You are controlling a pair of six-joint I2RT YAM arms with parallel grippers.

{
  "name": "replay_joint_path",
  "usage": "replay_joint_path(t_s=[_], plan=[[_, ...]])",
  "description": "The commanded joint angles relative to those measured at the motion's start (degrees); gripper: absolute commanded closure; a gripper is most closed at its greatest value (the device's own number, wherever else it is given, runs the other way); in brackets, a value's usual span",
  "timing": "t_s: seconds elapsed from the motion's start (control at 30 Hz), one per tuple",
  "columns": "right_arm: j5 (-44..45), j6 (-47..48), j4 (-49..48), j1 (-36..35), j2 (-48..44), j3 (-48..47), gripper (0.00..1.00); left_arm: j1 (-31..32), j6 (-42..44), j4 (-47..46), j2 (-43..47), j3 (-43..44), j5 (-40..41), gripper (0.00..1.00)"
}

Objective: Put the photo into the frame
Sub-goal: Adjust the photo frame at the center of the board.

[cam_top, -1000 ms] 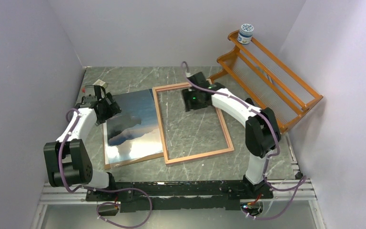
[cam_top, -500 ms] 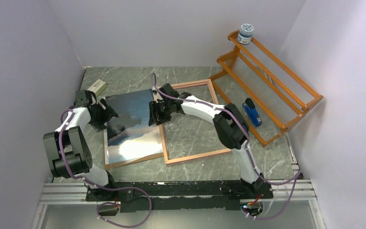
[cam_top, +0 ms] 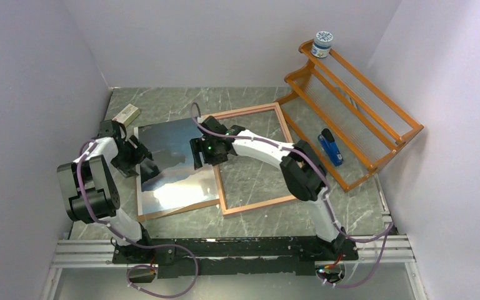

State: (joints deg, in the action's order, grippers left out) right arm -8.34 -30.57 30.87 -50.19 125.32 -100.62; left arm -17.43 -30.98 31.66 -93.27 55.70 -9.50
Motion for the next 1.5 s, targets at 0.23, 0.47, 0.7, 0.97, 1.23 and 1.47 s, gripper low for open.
replay_joint_path(t_s=[0.23, 0.47, 0.7, 0.97, 1.23, 1.47], plan=[[6.9, -5.1, 1.6, 1.9, -7.2, 6.5, 0.16, -0.2, 2.7, 3.5, 0.0, 6.1, 8.4, 0.06], [1.9, -5.1, 1.5, 2.0, -4.4, 6.4, 0.04, -0.3, 2.3, 4.1, -1.3, 7.7, 10.7, 0.06], [-4.9, -7.0, 0.6, 2.6, -3.1, 8.4, 0.01, -0.3, 3.4, 2.8, -2.2, 9.4, 10.0, 0.06], [-16.0, -14.2, -6.5, 2.7, -4.4, 16.1, 0.01, -0.9, 4.1, 0.6, -3.3, 11.3, 10.0, 0.06], [-27.5, -27.2, -26.6, 2.3, -6.9, 27.2, 0.03, -1.5, 3.4, -0.5, -3.6, 12.6, 8.4, 0.06], [-8.8, -18.5, -12.7, 1.5, -9.3, 20.8, 0.11, -1.5, 3.1, -0.5, -2.6, 12.1, 5.9, 0.06]])
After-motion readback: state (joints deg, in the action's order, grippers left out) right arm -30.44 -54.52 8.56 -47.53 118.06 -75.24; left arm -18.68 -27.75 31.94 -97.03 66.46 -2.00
